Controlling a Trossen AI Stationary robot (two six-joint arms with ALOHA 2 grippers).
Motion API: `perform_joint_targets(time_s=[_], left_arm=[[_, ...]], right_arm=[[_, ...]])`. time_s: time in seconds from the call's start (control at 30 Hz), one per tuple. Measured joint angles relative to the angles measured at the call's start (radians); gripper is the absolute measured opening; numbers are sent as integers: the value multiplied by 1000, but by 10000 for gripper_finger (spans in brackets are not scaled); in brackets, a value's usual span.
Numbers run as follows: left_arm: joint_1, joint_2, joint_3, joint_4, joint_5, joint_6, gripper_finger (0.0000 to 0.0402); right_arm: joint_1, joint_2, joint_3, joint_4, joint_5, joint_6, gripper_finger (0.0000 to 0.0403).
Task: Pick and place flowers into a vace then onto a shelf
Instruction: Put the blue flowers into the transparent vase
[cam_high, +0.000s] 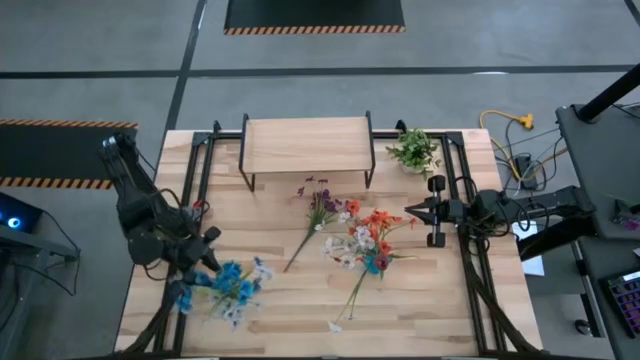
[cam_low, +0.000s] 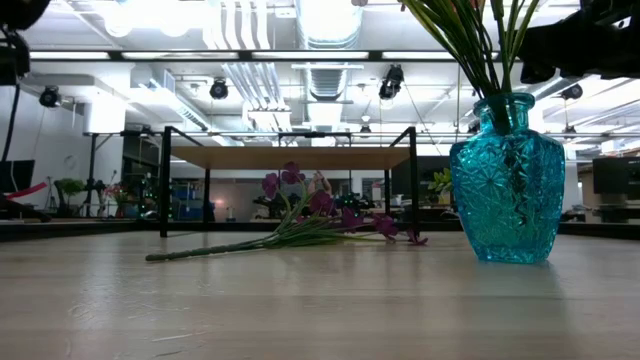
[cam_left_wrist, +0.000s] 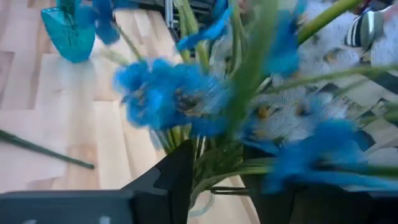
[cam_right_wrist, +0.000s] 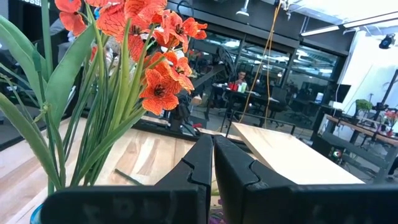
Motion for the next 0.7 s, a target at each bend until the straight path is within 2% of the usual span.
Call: perform_joint_targets(time_s=[0.13, 0.33, 0.53, 0.7], left_arm=[[0, 0, 95, -148, -40, -4, 124], [1, 11, 208, -340, -251, -8, 124], [0, 13, 215, -345, -260, -3, 124], [1, 15, 157, -346, -259, -101, 124]], right_arm=[[0, 0, 0, 0, 0, 0, 8], [0, 0, 0, 0, 0, 0, 8], [0, 0, 0, 0, 0, 0, 8], [0, 0, 0, -1, 0, 0, 9]])
